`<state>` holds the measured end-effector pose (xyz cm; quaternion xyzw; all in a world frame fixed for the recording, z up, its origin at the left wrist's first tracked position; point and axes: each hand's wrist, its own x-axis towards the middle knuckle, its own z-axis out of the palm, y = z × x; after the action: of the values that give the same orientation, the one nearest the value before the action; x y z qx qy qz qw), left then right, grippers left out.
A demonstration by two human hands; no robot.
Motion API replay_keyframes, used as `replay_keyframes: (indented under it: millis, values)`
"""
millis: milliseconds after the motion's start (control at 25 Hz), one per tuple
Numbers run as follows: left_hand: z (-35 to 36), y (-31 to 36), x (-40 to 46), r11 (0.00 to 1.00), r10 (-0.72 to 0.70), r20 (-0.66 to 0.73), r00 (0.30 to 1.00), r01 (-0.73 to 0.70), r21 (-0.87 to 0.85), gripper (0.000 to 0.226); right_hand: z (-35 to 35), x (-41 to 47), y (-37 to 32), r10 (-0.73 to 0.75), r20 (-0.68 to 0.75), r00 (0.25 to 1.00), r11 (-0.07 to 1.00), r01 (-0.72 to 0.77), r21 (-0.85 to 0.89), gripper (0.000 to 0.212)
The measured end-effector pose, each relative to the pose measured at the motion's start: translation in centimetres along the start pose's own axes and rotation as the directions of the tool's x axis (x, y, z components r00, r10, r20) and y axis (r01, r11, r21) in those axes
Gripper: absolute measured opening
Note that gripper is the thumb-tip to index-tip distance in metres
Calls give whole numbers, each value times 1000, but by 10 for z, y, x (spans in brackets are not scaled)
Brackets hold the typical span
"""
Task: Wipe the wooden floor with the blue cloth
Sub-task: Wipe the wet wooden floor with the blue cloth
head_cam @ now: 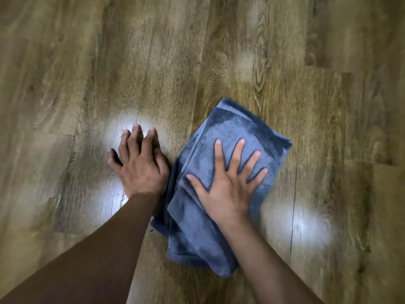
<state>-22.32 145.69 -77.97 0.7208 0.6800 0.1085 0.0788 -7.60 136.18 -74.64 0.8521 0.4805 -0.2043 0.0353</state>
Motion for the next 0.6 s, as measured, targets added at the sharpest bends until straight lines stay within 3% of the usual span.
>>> replay_keyframes:
  millis: [200, 440, 600]
  values:
    - [-4, 0, 0, 1000, -13, 33, 999, 13, 9, 53, -13, 51, 16, -54, -117, 992, 998, 55, 8, 60]
    - [-9, -1, 3, 995, -20, 59, 998, 26, -95, 56, -35, 120, -7, -29, -207, 978, 992, 54, 117, 52]
    - [-16, -1, 0, 970, -38, 46, 998, 48, -240, 59, -12, 62, -17, -256, -240, 936, 965, 263, -1, 51]
